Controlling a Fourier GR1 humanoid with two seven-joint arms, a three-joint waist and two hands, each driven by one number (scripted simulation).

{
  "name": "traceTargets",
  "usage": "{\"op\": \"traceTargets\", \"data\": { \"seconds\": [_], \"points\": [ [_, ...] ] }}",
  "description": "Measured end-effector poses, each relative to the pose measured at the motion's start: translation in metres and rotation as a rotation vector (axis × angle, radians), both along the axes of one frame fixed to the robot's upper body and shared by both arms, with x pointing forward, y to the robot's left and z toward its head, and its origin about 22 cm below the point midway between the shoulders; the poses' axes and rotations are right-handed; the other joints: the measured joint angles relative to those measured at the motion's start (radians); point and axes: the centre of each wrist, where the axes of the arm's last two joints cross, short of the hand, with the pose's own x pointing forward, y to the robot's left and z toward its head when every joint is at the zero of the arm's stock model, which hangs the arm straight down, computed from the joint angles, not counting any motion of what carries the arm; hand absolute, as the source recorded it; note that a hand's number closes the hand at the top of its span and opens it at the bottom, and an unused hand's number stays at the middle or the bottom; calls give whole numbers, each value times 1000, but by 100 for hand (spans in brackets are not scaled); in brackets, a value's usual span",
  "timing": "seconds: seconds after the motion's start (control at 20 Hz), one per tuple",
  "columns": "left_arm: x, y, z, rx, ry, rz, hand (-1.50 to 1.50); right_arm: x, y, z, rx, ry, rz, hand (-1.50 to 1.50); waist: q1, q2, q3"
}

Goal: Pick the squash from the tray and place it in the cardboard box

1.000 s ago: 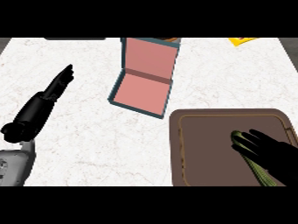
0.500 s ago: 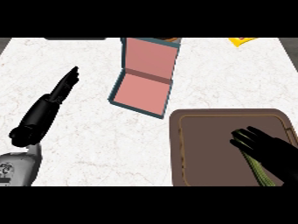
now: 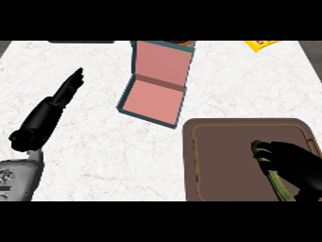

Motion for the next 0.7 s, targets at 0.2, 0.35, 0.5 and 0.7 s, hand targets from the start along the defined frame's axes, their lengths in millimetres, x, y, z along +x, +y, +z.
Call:
{"op": "traceTargets", "data": {
  "seconds": [0.2,0.35,0.5,0.7],
  "points": [
    [-1,7,5,-1,1,-3,0,1,19,-4,32,-39,46,150,-1,-1,-4],
    [2,1,4,-4,-2,-20,0,2,86,-9,74,-13,98,150,17,0,-12],
    [4,-9,8,-6,-15,-57,0,1,148,-8,133,26,143,150,59,6,-13],
    [5,-15,7,-8,-14,-88,0,-2,208,6,215,9,182,150,95,14,-4]
  ]
}}
